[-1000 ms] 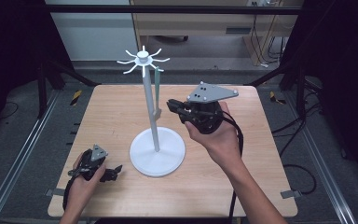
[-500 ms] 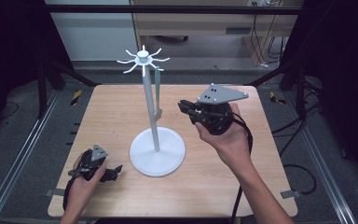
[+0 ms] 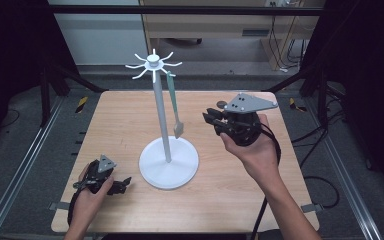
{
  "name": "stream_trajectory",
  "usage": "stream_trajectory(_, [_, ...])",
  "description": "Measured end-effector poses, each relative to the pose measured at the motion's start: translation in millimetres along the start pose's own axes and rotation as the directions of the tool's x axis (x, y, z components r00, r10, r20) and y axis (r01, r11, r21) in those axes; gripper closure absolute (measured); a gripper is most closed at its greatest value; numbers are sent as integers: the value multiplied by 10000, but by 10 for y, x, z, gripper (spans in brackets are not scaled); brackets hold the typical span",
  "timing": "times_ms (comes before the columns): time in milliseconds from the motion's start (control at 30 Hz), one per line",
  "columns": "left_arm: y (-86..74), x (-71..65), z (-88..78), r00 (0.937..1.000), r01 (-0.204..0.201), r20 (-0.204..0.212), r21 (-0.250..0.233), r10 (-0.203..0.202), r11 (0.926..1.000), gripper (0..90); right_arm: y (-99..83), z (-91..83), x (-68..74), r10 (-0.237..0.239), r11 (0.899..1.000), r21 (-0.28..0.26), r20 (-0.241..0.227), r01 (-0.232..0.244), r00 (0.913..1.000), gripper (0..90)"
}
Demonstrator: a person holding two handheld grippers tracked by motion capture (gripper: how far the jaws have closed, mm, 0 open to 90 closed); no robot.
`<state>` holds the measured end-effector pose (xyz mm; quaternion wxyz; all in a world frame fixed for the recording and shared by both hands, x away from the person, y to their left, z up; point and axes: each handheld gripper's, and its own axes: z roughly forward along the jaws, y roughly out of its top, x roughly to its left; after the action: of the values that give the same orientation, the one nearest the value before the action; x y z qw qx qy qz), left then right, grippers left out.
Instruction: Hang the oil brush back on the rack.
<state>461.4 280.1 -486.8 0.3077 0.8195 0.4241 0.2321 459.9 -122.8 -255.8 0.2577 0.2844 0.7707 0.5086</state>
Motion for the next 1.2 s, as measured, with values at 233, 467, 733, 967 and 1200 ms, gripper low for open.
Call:
stream_trajectory(233, [0, 1, -1, 10000, 11, -7, -12, -11, 10000, 36, -65, -18, -49, 115, 9999, 93, 205, -117, 9997, 730])
stream_trajectory(467, [0, -1, 0, 10000, -4, -1, 2, 4, 10000, 36, -119, -58, -108, 210, 9997, 109, 591, -217, 9980, 654])
stream_trajectory(733, [1, -3, 2, 10000, -40, 11, 12, 40, 10000, 35, -184, -87, -176, 442, 9990, 66, 989, -450, 9941, 491])
stream_trajectory(967, [0, -1, -1, 10000, 17, -2, -22, -17, 10000, 35, -245, -90, -219, 681, 9974, 136, 1153, -701, 9910, 415])
stream_trajectory(1200, [1, 5, -6, 10000, -7, -17, -5, 7, 10000, 34, -300, -97, -252, 857, 9958, 197, 1324, -890, 9875, 342])
